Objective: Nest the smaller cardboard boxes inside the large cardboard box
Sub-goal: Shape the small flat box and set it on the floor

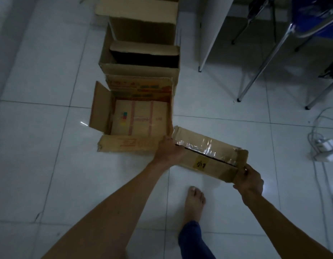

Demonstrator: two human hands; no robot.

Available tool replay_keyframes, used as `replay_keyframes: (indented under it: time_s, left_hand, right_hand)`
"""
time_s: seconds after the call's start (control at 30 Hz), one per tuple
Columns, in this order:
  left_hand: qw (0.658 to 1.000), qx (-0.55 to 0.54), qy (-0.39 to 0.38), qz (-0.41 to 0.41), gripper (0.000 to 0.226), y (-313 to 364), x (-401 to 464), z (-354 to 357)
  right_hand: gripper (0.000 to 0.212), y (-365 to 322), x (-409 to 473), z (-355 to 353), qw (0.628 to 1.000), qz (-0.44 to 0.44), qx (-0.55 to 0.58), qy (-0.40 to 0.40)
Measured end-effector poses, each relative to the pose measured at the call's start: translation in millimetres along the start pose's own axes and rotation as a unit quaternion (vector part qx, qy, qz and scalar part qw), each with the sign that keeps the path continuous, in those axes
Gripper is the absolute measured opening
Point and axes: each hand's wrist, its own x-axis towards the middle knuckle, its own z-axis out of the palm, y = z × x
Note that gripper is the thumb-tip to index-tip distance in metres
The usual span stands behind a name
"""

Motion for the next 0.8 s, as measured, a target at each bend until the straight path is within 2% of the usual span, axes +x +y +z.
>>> replay_keyframes:
  time_s: [0.1, 0.27, 0.4, 0.67, 0.8]
  left_hand:
    - [0.999, -0.036, -0.030, 0.013, 0.029, -29.3, -49.4, -19.2]
    - [0.997, -0.051, -0.033, 0.046, 0.028, -85.9, -107.1, -39.0]
    - [0.994, -0.098, -0.024, 0.036, 0.013, -120.4, -133.7, -45.4]
    - [0.990, -0.123, 0.050, 0.049, 0.019, -166.6, -170.4, -42.1]
    - [0.988, -0.123, 0.078, 0.051, 0.019, -183.5, -184.0, -48.8]
  right_hand:
    - [0.030, 14.1, -60.2, 0.2, 1.000, 0.017, 0.001, 0.018]
    - [0.031, 45.4, -140.5, 4.7, 0.999, 0.026, -0.034, 0.008]
    - [0.032, 56.6, -175.2, 11.4, 0.997, 0.022, -0.067, 0.012]
    - [0.042, 48.6, -236.9, 20.1, 0.992, 0.010, -0.078, 0.101]
    - [0.062, 45.9, -261.3, 23.3, 0.993, -0.033, -0.057, 0.097]
